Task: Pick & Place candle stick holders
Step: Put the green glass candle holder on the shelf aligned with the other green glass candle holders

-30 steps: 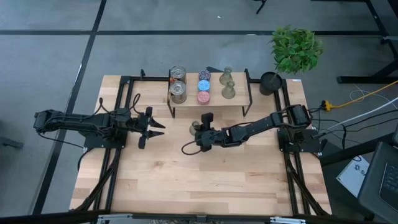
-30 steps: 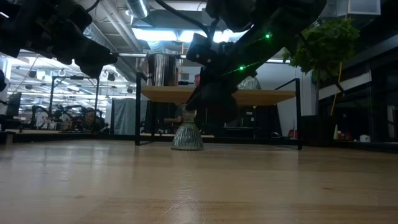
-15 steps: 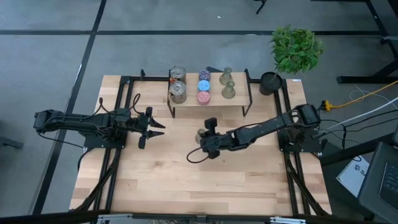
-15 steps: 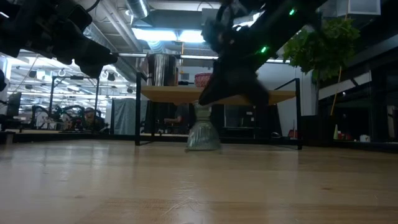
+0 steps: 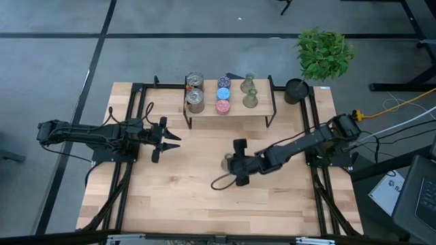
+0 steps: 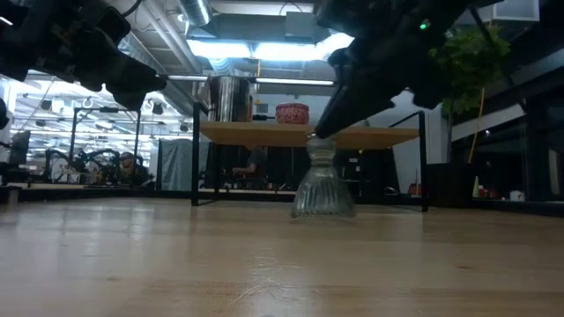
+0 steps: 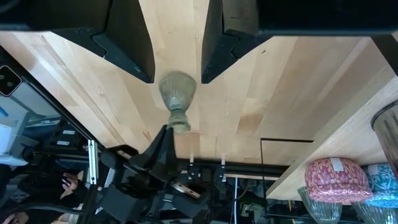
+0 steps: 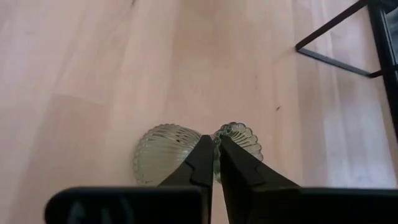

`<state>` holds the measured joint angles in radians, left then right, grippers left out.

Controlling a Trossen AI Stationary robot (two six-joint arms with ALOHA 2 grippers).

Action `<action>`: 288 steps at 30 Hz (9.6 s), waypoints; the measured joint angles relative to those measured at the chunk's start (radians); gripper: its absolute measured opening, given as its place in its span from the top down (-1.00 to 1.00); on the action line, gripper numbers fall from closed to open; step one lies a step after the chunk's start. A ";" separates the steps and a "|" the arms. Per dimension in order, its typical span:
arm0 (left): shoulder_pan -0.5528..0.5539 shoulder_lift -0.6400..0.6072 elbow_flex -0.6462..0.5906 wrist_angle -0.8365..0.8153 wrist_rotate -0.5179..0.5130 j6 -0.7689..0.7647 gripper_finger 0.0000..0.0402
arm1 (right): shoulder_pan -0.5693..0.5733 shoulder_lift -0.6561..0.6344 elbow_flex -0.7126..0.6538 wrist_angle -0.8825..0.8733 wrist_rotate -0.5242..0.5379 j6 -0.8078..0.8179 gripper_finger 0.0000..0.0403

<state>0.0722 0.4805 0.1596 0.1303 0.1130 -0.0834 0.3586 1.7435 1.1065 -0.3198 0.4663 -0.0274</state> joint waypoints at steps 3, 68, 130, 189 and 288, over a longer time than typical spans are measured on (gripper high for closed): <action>0.000 0.000 0.000 0.000 0.000 0.000 0.37 | 0.037 0.001 0.000 -0.022 0.039 0.035 0.91; 0.000 0.000 0.000 0.000 0.000 0.000 0.37 | -0.001 0.057 0.008 0.004 -0.155 0.195 0.82; 0.000 0.001 0.000 0.000 0.000 0.000 0.37 | -0.167 -0.454 0.052 -0.522 -0.063 0.137 0.91; 0.000 0.001 0.000 0.000 0.000 0.000 0.37 | -0.510 -0.335 0.241 -0.625 -0.022 -0.172 0.91; 0.000 0.001 0.000 0.000 0.000 0.000 0.37 | -0.536 -0.336 0.241 -0.591 -0.059 -0.197 0.79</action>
<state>0.0723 0.4812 0.1596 0.1303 0.1129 -0.0834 -0.1772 1.4078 1.3479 -0.9106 0.4074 -0.2245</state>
